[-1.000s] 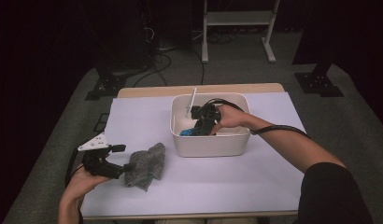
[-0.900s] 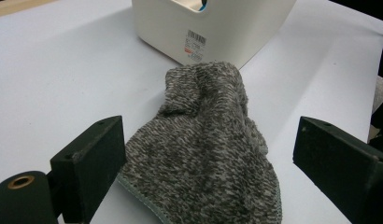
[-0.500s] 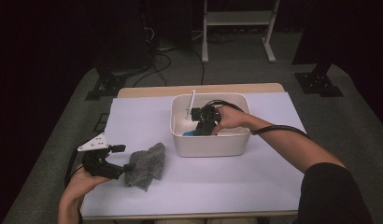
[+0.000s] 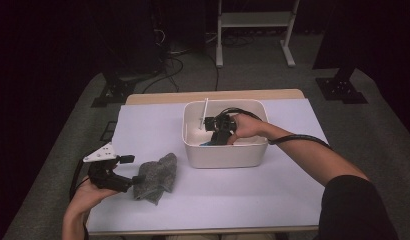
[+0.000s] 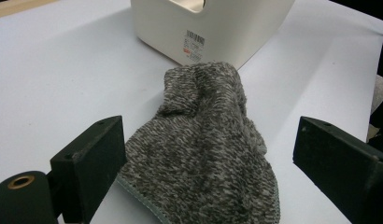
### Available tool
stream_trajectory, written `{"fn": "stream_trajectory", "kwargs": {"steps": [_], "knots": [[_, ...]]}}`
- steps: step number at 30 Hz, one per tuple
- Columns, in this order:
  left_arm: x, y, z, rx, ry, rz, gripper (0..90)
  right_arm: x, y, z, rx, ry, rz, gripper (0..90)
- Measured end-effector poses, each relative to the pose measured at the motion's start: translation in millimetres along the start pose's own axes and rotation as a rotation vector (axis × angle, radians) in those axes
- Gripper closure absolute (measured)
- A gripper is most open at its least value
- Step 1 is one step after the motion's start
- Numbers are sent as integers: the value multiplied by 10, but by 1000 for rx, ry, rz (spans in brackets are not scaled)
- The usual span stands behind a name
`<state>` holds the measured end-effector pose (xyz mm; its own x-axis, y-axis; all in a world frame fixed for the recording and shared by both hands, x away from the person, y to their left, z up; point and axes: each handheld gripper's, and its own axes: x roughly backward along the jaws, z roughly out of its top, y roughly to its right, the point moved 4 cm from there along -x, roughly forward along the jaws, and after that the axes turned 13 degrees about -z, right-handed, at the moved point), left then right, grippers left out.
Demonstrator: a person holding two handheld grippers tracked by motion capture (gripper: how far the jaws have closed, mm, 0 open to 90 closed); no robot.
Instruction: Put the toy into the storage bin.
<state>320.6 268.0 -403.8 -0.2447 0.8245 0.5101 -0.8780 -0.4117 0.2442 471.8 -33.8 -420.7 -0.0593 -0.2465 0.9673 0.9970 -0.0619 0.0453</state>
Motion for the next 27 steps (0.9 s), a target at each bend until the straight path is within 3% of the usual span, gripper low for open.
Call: {"fn": "stream_trajectory", "kwargs": {"steps": [7,10,19,27], "knots": [[-1,11,9,-4,-3,-1,85,-5,-26,8,-13,-15,4,228],[-11,16,11,-5,-7,-4,85,65,-21,22,-14,17,-6,226],[-28,27,24,-10,-4,-7,85,240,12,-16,-44,30,-38,213],[-33,31,29,-14,-6,-10,84,451,16,-58,-74,80,-52,217]]}}
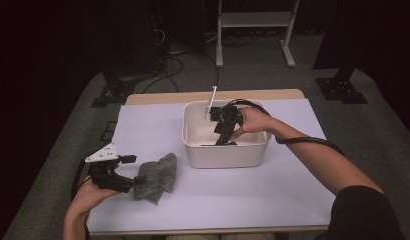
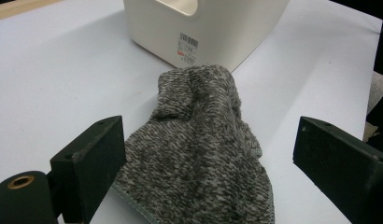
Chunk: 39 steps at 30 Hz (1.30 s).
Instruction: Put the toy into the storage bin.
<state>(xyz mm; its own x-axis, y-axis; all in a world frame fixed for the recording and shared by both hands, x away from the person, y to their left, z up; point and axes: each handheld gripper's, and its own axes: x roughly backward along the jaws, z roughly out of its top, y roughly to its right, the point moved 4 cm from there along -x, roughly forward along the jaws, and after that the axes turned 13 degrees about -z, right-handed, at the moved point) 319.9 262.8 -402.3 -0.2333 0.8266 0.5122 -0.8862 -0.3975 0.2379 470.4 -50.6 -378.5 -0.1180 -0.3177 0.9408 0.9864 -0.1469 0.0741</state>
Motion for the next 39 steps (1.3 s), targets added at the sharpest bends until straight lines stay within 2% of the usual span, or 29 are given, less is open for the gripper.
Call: {"fn": "stream_trajectory", "kwargs": {"steps": [9,18,28,33,39], "knots": [[3,-7,-17,6,-1,9,74,357,24,-107,-52,81,-30,226],[-26,24,-40,10,-12,3,73,684,-15,-258,-101,152,-47,225],[-77,37,-9,-1,-20,-5,63,973,-58,-485,-139,180,-93,224],[-85,63,13,-11,-13,-10,63,1091,-89,-599,-167,216,-100,224],[-104,74,12,-12,-19,-12,63,1213,-130,-732,-194,229,-115,216]]}}
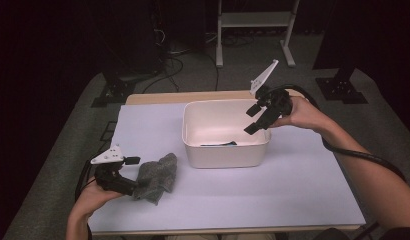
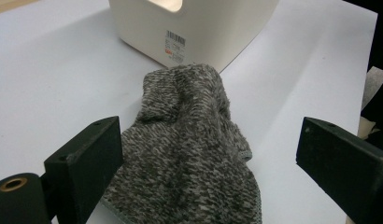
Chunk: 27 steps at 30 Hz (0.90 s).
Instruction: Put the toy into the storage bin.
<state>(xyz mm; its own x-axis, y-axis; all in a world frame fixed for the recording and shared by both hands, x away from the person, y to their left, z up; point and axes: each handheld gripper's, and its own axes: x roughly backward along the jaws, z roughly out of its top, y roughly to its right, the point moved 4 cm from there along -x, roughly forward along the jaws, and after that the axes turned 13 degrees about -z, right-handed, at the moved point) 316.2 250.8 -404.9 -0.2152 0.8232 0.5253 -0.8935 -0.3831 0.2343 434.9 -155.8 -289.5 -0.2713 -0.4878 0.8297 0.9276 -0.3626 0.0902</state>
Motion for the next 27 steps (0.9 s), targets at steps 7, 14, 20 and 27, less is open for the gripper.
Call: {"fn": "stream_trajectory", "kwargs": {"steps": [7,14,20,27], "knots": [[-12,-3,-1,0,-3,-3,63,153,19,-165,-35,23,-22,215],[-43,1,-1,1,-8,-7,63,285,18,-323,-70,47,-36,215],[-47,9,15,-4,1,-4,64,338,8,-493,-95,68,-44,216],[-57,10,16,-5,3,-5,63,423,-16,-701,-134,80,-59,218]]}}
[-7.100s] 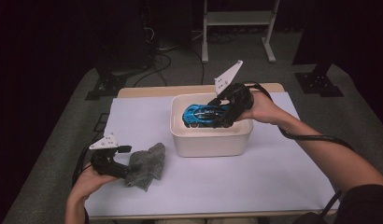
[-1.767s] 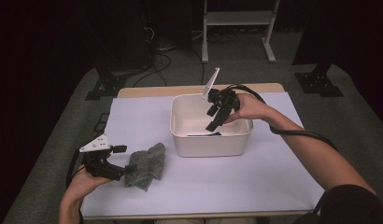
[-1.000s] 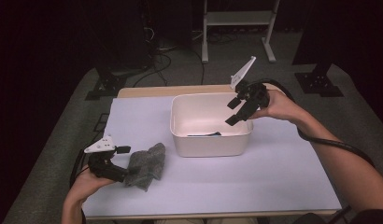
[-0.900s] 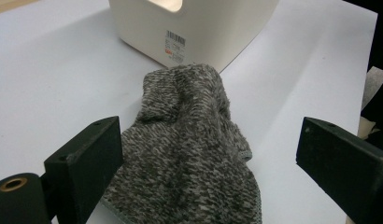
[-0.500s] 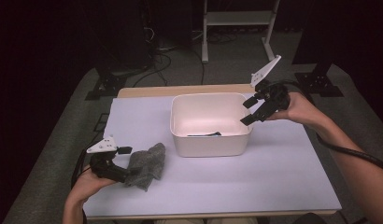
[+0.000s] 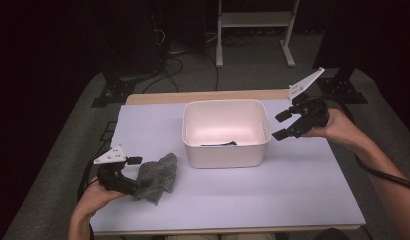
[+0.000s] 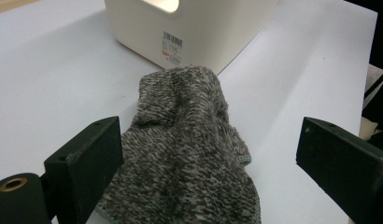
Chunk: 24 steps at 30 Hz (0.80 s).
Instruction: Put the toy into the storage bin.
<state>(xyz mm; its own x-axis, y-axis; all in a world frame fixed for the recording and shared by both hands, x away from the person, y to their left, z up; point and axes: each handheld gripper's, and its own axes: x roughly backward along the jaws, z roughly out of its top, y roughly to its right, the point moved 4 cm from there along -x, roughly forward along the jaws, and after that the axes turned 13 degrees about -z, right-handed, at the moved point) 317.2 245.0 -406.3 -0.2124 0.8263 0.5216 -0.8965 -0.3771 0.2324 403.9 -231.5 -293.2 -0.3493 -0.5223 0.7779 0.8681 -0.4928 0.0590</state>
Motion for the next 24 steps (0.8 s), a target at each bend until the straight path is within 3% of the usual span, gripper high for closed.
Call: {"fn": "stream_trajectory", "kwargs": {"steps": [8,24], "knots": [[-12,-5,3,-2,-3,3,64,28,12,-259,-55,14,-3,218],[-23,3,5,-6,-7,5,63,-144,0,-738,-132,19,7,217]]}}
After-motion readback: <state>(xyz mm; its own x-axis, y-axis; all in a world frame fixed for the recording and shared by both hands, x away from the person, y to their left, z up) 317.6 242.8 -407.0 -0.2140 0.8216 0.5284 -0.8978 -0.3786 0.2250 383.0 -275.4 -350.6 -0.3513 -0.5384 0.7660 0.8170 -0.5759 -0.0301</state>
